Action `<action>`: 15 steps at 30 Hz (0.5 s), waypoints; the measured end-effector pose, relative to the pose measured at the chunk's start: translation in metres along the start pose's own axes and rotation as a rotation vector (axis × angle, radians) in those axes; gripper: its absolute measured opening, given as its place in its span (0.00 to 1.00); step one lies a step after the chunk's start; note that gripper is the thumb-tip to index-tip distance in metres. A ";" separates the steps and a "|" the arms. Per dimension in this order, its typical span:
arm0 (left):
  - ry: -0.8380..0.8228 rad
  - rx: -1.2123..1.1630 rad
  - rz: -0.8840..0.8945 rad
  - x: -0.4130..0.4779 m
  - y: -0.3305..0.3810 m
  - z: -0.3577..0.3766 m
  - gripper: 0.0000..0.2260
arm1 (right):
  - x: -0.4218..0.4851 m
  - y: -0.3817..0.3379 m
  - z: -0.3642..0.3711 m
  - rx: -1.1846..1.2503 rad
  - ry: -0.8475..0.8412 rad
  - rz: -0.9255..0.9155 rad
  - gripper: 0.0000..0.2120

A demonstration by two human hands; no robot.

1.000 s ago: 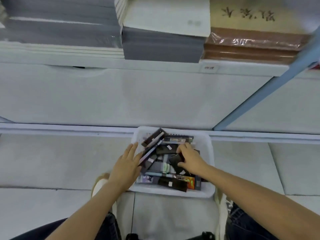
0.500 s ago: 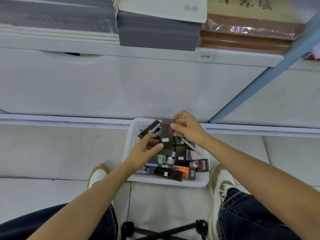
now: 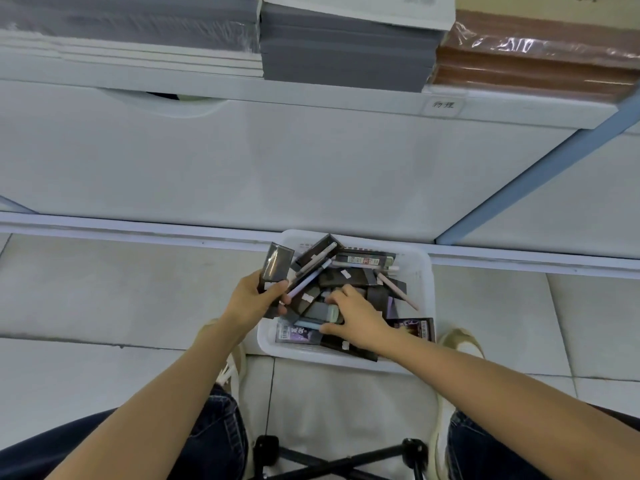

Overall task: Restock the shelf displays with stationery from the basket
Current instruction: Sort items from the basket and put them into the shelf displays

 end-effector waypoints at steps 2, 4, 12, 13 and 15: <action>-0.016 0.057 -0.002 -0.001 -0.004 0.000 0.04 | 0.003 0.000 0.001 -0.022 0.070 -0.013 0.24; -0.020 0.095 -0.002 -0.003 -0.006 0.000 0.03 | 0.007 0.004 0.002 0.063 0.070 0.017 0.20; -0.024 0.077 0.011 -0.003 0.000 0.002 0.05 | 0.013 0.005 -0.017 0.229 0.005 -0.022 0.08; -0.015 0.096 0.035 -0.003 0.003 0.004 0.05 | 0.013 0.005 -0.029 0.228 0.022 -0.054 0.07; -0.007 0.163 0.098 -0.001 0.010 0.009 0.06 | 0.011 0.001 -0.051 0.254 0.004 -0.114 0.07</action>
Point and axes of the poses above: each hand's wrist, its own x-axis towards the middle knuckle, its own z-axis out of the palm, y = z × x, the point moved 5 cm from there along x, towards the middle knuckle, and after that the axes turned 2 degrees about -y, right-handed, at the moved point
